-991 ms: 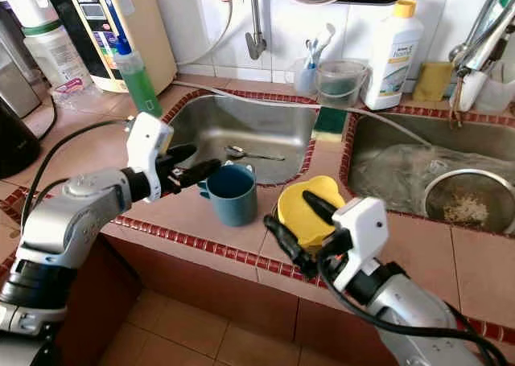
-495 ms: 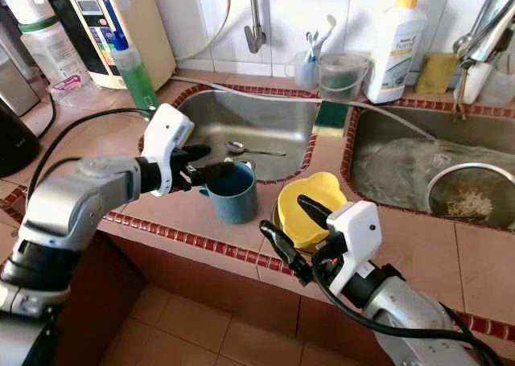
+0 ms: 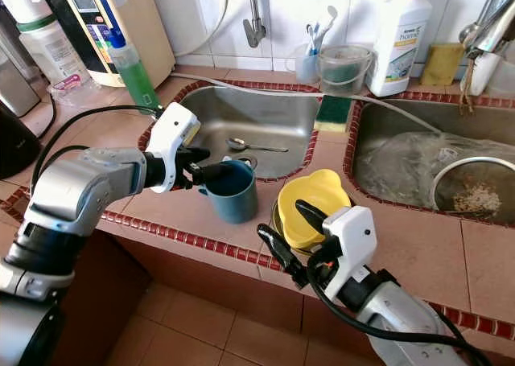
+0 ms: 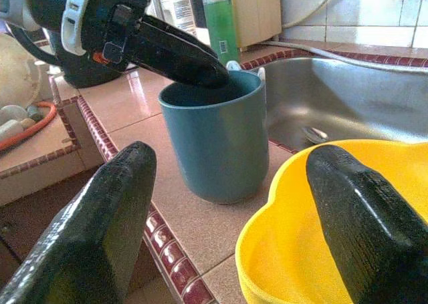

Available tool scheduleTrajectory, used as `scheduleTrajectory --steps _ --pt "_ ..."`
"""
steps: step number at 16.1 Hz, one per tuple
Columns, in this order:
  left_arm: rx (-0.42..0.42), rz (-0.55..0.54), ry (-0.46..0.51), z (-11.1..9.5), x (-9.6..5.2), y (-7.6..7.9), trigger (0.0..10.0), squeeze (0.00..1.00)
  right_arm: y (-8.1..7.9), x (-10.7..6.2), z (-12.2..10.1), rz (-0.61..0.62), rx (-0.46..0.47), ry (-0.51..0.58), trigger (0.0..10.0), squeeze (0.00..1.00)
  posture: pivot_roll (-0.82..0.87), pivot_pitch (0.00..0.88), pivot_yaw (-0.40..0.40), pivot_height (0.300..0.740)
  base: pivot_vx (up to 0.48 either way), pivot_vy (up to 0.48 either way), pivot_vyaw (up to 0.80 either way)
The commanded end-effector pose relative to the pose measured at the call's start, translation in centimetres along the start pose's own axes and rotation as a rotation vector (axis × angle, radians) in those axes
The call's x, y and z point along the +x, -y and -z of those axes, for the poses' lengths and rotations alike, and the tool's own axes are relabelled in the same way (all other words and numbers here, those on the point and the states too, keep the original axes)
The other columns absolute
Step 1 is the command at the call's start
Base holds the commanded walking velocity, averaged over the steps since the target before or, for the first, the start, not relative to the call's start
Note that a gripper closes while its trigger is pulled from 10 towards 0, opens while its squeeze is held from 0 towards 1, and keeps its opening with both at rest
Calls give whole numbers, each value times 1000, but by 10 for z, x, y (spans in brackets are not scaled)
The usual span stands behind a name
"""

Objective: Kitchen organization

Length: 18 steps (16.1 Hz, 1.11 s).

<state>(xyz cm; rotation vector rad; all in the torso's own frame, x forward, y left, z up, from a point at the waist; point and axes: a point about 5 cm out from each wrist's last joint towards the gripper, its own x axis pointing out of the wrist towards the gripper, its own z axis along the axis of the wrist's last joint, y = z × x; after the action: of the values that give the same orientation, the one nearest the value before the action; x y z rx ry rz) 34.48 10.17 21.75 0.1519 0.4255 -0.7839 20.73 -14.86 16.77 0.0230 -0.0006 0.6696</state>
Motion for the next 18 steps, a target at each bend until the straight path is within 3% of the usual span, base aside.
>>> scheduleTrajectory --steps 1,4,5,6,7,8,9,18 --pt "13 -36 -8 -3 -1 -5 10000 0 -5 2 -4 -15 -15 20 10000 0 -268 59 175 740 0 0 0" --pt "20 -42 -27 3 1 -4 10000 0 -5 3 -4 -12 -16 25 10000 0 -274 54 180 740 0 0 0" --pt "25 -40 -33 4 2 -4 9529 0 -5 3 -4 -10 -17 25 10000 0 -276 49 181 740 0 0 0" --pt "33 -49 -38 5 2 -5 3529 0 -6 3 -4 -9 -17 26 10000 0 -279 48 183 740 0 0 0" --pt "37 -54 -51 6 3 -6 0 0 -6 3 -4 -8 -16 26 10000 0 -282 46 187 740 0 0 0" --pt "37 -52 -56 6 3 -6 1137 0 -6 3 -3 -7 -17 25 10000 0 -282 45 188 740 0 0 0" --pt "46 -41 -61 6 3 -5 0 0 -6 3 -3 -6 -19 23 10000 0 -283 45 189 740 0 0 0" --pt "74 -32 -81 9 5 -4 0 0 -8 3 -1 8 -21 21 10000 0 -282 51 198 740 0 0 0"
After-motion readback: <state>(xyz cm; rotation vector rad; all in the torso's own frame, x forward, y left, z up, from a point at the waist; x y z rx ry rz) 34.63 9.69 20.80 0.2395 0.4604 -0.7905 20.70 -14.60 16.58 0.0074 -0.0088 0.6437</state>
